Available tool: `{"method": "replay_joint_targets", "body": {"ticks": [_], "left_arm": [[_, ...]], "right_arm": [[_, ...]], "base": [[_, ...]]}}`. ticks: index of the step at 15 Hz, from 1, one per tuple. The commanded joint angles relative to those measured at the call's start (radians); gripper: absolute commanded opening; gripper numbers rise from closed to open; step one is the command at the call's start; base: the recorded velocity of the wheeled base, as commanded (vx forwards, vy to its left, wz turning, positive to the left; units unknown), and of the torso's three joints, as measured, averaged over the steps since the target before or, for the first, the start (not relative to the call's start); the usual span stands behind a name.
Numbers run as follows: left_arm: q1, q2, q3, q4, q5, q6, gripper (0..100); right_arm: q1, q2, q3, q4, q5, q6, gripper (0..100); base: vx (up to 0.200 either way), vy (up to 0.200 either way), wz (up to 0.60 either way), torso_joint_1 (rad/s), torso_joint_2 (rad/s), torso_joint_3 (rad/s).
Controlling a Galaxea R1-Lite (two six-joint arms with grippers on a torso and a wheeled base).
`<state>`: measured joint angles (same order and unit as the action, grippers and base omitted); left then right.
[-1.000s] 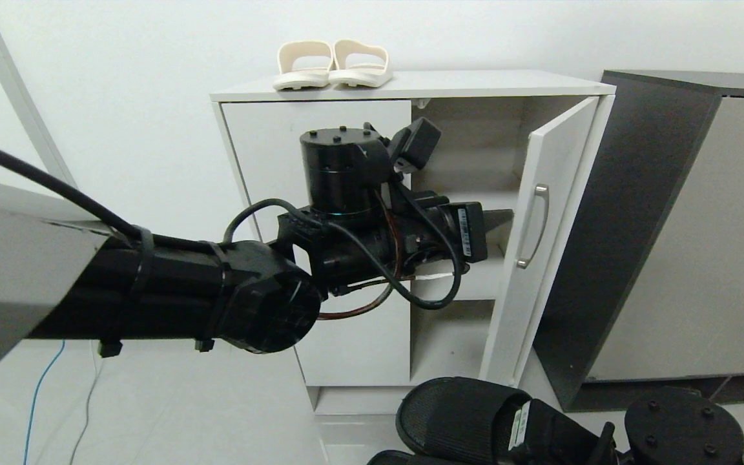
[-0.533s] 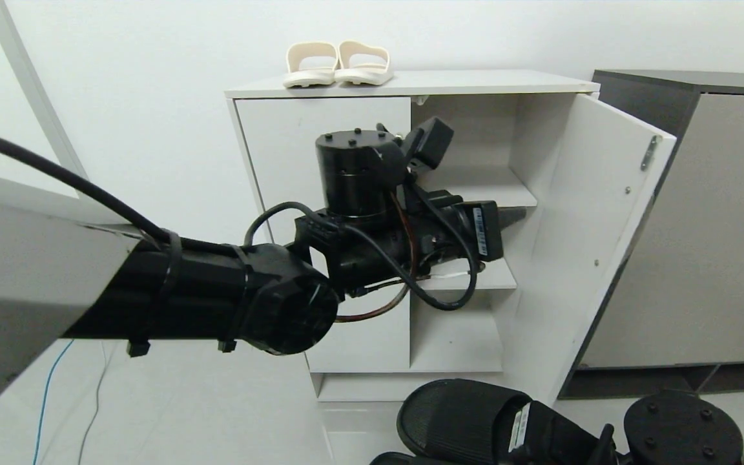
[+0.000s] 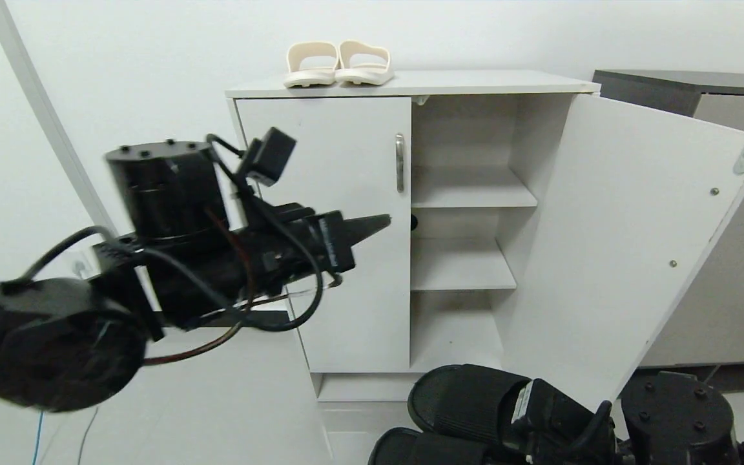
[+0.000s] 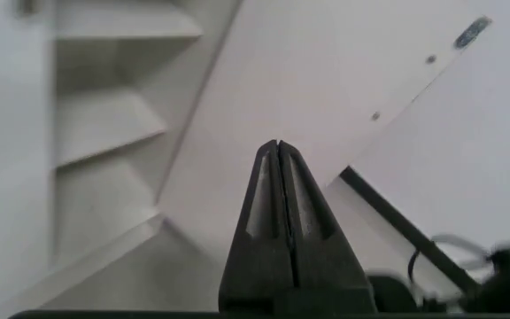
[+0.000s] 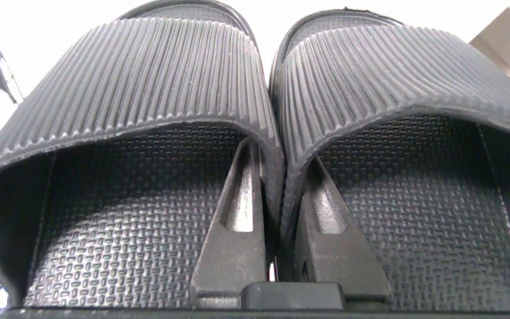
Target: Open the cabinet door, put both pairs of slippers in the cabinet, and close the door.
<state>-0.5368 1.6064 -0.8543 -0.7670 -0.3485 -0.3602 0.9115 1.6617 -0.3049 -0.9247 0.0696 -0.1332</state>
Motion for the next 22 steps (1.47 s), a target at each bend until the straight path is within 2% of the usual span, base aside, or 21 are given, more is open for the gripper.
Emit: {"method": "replay_joint_targets", "body": {"ticks": [1, 3, 4, 5, 6, 8, 9, 10, 11, 12, 14, 16, 17, 18, 19, 20, 22], "left_arm": [[0.130, -0.330, 0.310, -0.031, 0.003, 0.007, 0], [0.182, -0.517, 0.454, 0.000, 0.005, 0.020, 0], [0.192, -0.548, 0.471, 0.014, 0.006, 0.020, 0], [0.224, -0.668, 0.518, 0.110, 0.051, 0.021, 0], [0.228, -0.738, 0.541, 0.183, 0.105, 0.032, 0], [0.228, -0.859, 0.560, 0.304, 0.184, 0.101, 0], [0.228, -0.981, 0.575, 0.416, 0.255, 0.181, 0], [0.228, -1.076, 0.583, 0.515, 0.319, 0.233, 0], [0.236, -1.177, 0.586, 0.617, 0.398, 0.264, 0], [0.296, -1.255, 0.589, 0.695, 0.445, 0.264, 0], [0.443, -1.402, 0.638, 0.792, 0.450, 0.268, 0], [0.557, -1.528, 0.724, 0.810, 0.450, 0.274, 0], [0.574, -1.551, 0.771, 0.801, 0.457, 0.293, 0], [0.572, -1.551, 0.813, 0.750, 0.468, 0.293, 0], [0.564, -1.560, 0.854, 0.716, 0.462, 0.308, 0], [0.540, -1.603, 0.853, 0.746, 0.427, 0.328, 0], [0.540, -1.606, 0.853, 0.769, 0.342, 0.368, 0]], "right_arm": [[-0.003, 0.003, -0.002, 0.000, 0.001, 0.000, 0], [-0.005, 0.004, -0.002, 0.000, 0.001, 0.001, 0], [-0.005, 0.004, -0.003, 0.000, 0.001, 0.001, 0], [-0.005, 0.004, -0.003, 0.000, 0.001, 0.001, 0], [-0.005, 0.004, -0.003, 0.000, 0.001, 0.001, 0], [-0.005, 0.003, -0.003, 0.000, 0.001, 0.001, 0], [-0.005, 0.003, -0.003, 0.000, 0.001, 0.001, 0], [-0.005, 0.003, -0.003, 0.000, 0.001, 0.001, 0], [-0.005, 0.003, -0.003, -0.008, -0.001, 0.001, 0], [-0.005, 0.004, -0.003, -0.026, -0.001, 0.000, 0], [-0.005, 0.016, -0.002, -0.034, -0.001, 0.001, 0], [-0.005, 0.027, -0.002, -0.036, -0.001, 0.001, 0], [-0.005, 0.032, -0.002, -0.036, -0.001, 0.001, 0], [-0.005, 0.033, -0.002, -0.036, -0.001, 0.001, 0], [-0.005, 0.033, -0.002, -0.036, -0.001, 0.001, 0], [-0.005, 0.036, -0.002, -0.036, -0.001, 0.001, 0], [-0.005, 0.039, -0.002, -0.036, -0.001, 0.000, 0]], "base": [[0.000, 0.000, 0.00, 0.000, 0.00, 0.000], [0.000, 0.000, 0.00, 0.000, 0.00, 0.000], [0.000, 0.000, 0.00, 0.000, 0.00, 0.000], [0.000, 0.000, 0.00, 0.000, 0.00, 0.000], [0.000, 0.000, 0.00, 0.000, 0.00, 0.000], [0.000, 0.000, 0.00, 0.000, 0.00, 0.000], [0.000, 0.000, 0.00, 0.000, 0.00, 0.000], [0.000, 0.000, 0.00, 0.000, 0.00, 0.000], [0.000, 0.000, 0.00, 0.000, 0.00, 0.000], [0.000, 0.000, 0.00, 0.000, 0.00, 0.000], [0.000, 0.000, 0.00, 0.000, 0.00, 0.000], [0.000, 0.000, 0.00, 0.000, 0.00, 0.000], [0.000, 0.000, 0.00, 0.000, 0.00, 0.000], [0.000, 0.000, 0.00, 0.000, 0.00, 0.000], [0.000, 0.000, 0.00, 0.000, 0.00, 0.000], [0.000, 0.000, 0.00, 0.000, 0.00, 0.000], [0.000, 0.000, 0.00, 0.000, 0.00, 0.000]]}}
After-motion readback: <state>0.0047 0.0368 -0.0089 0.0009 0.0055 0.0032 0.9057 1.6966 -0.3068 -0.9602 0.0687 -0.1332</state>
